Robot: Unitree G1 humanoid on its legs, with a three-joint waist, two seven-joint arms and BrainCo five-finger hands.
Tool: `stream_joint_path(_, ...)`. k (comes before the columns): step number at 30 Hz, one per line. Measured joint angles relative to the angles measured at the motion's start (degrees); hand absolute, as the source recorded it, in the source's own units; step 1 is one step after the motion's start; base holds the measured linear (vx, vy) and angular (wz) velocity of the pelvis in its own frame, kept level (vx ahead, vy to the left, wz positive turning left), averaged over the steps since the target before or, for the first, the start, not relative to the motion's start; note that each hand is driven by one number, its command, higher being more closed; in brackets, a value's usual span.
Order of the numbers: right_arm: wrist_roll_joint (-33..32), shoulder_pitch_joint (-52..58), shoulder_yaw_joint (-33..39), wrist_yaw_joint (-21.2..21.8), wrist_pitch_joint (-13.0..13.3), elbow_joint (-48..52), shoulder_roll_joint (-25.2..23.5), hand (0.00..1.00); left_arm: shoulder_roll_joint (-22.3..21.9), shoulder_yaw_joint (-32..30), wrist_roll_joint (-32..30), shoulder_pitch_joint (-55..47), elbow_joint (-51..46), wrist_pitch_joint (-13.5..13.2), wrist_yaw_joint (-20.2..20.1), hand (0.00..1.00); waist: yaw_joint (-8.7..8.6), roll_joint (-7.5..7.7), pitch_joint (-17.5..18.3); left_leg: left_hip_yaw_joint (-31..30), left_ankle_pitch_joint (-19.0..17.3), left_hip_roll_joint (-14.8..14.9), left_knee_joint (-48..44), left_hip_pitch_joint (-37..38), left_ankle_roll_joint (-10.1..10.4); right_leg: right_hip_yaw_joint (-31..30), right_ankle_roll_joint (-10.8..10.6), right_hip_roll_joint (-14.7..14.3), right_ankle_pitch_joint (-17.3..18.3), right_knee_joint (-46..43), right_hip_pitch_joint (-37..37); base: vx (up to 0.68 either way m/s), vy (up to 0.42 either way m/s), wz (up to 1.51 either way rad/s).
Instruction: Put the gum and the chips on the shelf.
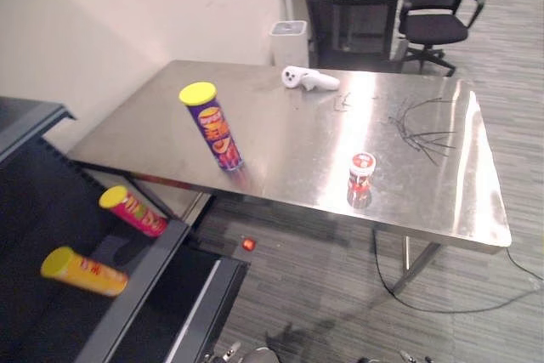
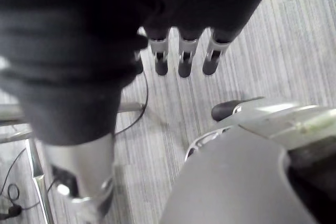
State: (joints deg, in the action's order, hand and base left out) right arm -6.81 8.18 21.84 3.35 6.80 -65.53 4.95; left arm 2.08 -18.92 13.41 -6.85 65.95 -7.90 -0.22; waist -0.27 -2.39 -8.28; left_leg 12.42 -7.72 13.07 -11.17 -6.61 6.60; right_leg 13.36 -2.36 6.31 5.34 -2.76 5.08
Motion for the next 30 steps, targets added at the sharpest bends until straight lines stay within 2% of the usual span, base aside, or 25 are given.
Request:
stream_joint_path(1, 0.0, 0.1, -0.4, -0.3, 0.1, 0.1, 0.0, 0.0, -0.2, -0.2, 0.0, 0.0, 0.0, -0.3, 0.0, 0.0, 0.21, -0.11, 0.1, -1.9, 1.4, -0.4, 1.7, 0.2, 0.2, -0.8, -0.7, -0.1, 0.2, 0.0, 0.0, 0.18, 0.266, -0.59)
stream_joint_path(2, 0.1, 0.4, -1.2, -0.8, 0.3, 0.1, 0.1, 0.0, -0.3, -0.6, 0.5, -0.1, 0.0, -0.7, -0.1, 0.0, 0.64, -0.14, 0.1, -3.2, 6.1, -0.9, 2.2, 1.0, 1.1, -3.0, -2.0, 0.2, 0.7, -0.3, 0.0, 0.21, 0.317, -0.78)
stream_joint_path(3, 0.2, 0.8, -2.6, -1.0, 0.5, 0.2, -0.5, 0.0, 0.8, -0.8, 1.5, -0.5, -0.2, -0.9, 0.0, 0.0, 0.81, 2.21, 1.1, 0.2, 5.3, -2.5, 3.6, 2.9, 0.5, -4.2, -3.1, 2.2, 0.6, -0.3, 0.0, 0.2, 0.282, -0.8)
stream_joint_path(4, 0.2, 0.9, -2.9, -0.9, 0.7, 0.2, -1.2, 0.0, 1.3, -0.8, 1.7, -0.9, -0.5, -1.0, -0.1, 0.0, 0.78, 3.1, 1.4, 1.6, 5.3, -3.5, 4.8, 3.8, 0.3, -4.6, -3.2, 3.3, 0.5, -0.2, -0.2, 0.18, 0.236, -0.8)
stream_joint_path(5, 0.2, 1.1, -3.2, -0.9, 1.0, 0.3, -2.1, 0.0, 2.2, -0.8, 1.7, -1.4, -0.5, -1.4, -0.1, 0.0, 0.73, 4.96, 2.5, 3.8, 5.0, -4.9, 6.3, 5.2, -0.3, -4.6, -4.2, 4.9, -0.1, -0.2, -0.9, 0.21, 0.242, -0.83)
stream_joint_path(6, 0.2, 1.1, -3.1, -0.9, 1.1, 0.4, -2.8, 0.0, 3.0, -0.7, 1.7, -1.4, -0.1, -1.4, -0.1, 0.0, 0.82, 5.91, 3.0, 6.0, 4.8, -5.9, 7.5, 6.9, -0.7, -5.1, -5.5, 5.9, -1.0, -0.1, -1.1, 0.2, 0.246, -0.97)
stream_joint_path(8, 0.2, 0.9, -3.0, -0.9, 1.2, 0.4, -2.7, 0.0, 3.0, -0.3, 1.6, -1.4, 0.3, -1.4, -0.1, 0.0, 1.1, 5.9, 3.2, 8.9, 4.4, -6.8, 9.2, 9.4, -1.2, -7.0, -5.4, 6.4, -2.1, -0.2, -1.5, 0.1, 0.159, -0.8)
stream_joint_path(11, 0.0, 0.9, -0.1, -1.2, 1.3, 0.3, -2.7, 0.0, 3.0, 1.7, 1.1, 0.3, 1.9, -1.5, -0.1, 0.0, 1.18, 5.12, 3.7, 11.6, 4.4, -8.4, 11.8, 12.0, -1.5, -7.6, -5.5, 6.9, -3.7, 0.0, -2.2, 0.09, 0.124, -0.51)
stream_joint_path(12, -0.1, 0.8, 0.9, -1.3, 1.3, 0.0, -2.6, 0.0, 2.8, 2.2, 1.1, 0.3, 2.1, -1.5, -0.1, 0.0, 1.21, 4.41, 4.1, 12.1, 4.4, -8.5, 12.2, 11.9, -1.5, -7.6, -5.5, 6.9, -4.2, 0.2, -2.9, 0.08, 0.066, -0.36)
stream_joint_path(15, -1.1, 0.3, 5.7, -1.3, 1.0, -1.2, -2.6, 0.0, 2.6, 2.9, 1.1, 0.5, 2.3, -1.5, -0.2, 0.0, 1.19, 3.66, 4.5, 10.4, 4.4, -8.7, 12.2, 11.9, -1.6, -7.3, -5.2, 6.7, -5.7, 1.8, -3.2, 0.08, 0.005, -0.31)
stream_joint_path(21, -7.1, 0.4, 22.8, -1.5, 0.6, -3.5, -1.6, 0.0, 1.7, -0.3, 1.1, 0.3, 2.2, -1.4, -0.1, 0.0, 1.2, 3.13, 5.2, 10.3, 4.5, -8.9, 14.6, 14.0, -1.7, -5.4, -5.2, 6.5, -6.0, 3.4, -2.1, -0.01, -0.031, -0.09)
stream_joint_path(24, -7.3, 0.4, 32.2, -1.9, 0.1, -2.6, 1.6, 0.0, 1.3, -0.6, -3.3, -0.9, -1.1, -1.5, 1.1, 0.0, 1.06, 4.03, 6.3, 10.6, 5.3, -10.0, 16.7, 14.8, -1.9, -3.4, -5.3, 7.2, -5.9, 4.7, -1.8, -0.07, -0.024, -0.11)
stream_joint_path(27, -9.2, 0.2, 40.9, -2.9, 0.1, -2.2, 6.6, 0.0, 1.3, -2.0, -3.5, -2.1, -3.9, -2.1, 1.5, 0.0, 0.35, 4.1, 6.9, 10.7, 5.1, -10.4, 17.0, 14.8, -1.7, -2.8, -5.4, 7.7, -5.9, 4.7, -1.7, -0.07, -0.009, -0.02)
stream_joint_path(30, -10.1, -0.1, 45.0, -4.5, 0.3, -1.3, 11.5, 0.0, 1.6, -4.0, -3.5, -2.9, -5.1, -3.6, 2.5, 0.0, -0.4, 4.72, 8.0, 10.8, 5.1, -10.4, 17.0, 14.8, -1.6, -2.8, -6.0, 7.7, -5.8, 4.7, -1.8, -0.05, -0.024, -0.02)
